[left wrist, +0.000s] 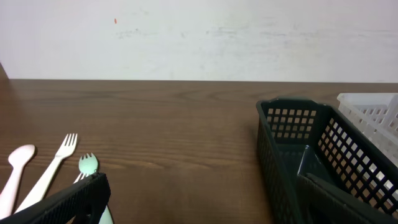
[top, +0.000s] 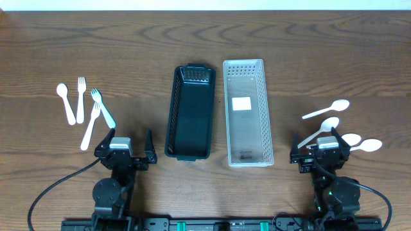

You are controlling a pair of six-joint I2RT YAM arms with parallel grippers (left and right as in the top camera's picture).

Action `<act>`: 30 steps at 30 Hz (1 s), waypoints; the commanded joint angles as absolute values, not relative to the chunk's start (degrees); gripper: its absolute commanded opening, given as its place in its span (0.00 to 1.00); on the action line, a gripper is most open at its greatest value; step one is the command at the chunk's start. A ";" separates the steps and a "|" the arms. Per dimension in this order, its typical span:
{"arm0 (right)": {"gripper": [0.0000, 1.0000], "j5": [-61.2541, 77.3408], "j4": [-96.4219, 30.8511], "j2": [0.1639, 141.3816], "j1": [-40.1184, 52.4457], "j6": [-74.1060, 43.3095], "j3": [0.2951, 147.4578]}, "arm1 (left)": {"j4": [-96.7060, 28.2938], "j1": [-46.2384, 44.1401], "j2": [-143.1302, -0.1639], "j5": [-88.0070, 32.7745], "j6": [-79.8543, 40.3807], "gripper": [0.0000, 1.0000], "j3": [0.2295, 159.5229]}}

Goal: Pack container
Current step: 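Raise both arms from rest toward the two baskets, then push the black and white baskets together with both grippers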

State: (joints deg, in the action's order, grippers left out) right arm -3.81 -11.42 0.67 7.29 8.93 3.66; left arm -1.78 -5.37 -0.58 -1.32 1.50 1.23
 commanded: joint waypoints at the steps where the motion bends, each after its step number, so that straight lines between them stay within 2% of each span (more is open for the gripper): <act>1: 0.99 -2.68 -10.98 0.38 6.76 5.91 3.46 | -4.03 -5.50 -0.23 -0.69 1.61 0.98 0.23; 7: 0.99 0.16 -10.79 0.67 6.76 -7.35 4.34 | -6.37 -5.50 -1.76 -1.13 -12.23 0.98 5.87; 12: 0.99 -1.04 -8.49 7.44 6.74 -6.22 12.43 | -11.11 -5.50 -15.00 -1.06 -1.74 0.98 21.98; 18: 0.99 -1.02 -12.27 32.91 6.74 -2.85 30.35 | -17.10 -5.43 -42.13 -0.86 3.42 0.98 44.27; 24: 0.99 -0.19 -33.50 63.18 6.74 -2.50 57.67 | -34.22 -4.14 -70.22 -0.91 3.18 0.98 66.46; 30: 0.99 2.39 -45.69 82.85 6.76 -2.85 73.32 | -41.39 -4.03 -85.41 -0.89 3.16 0.98 71.59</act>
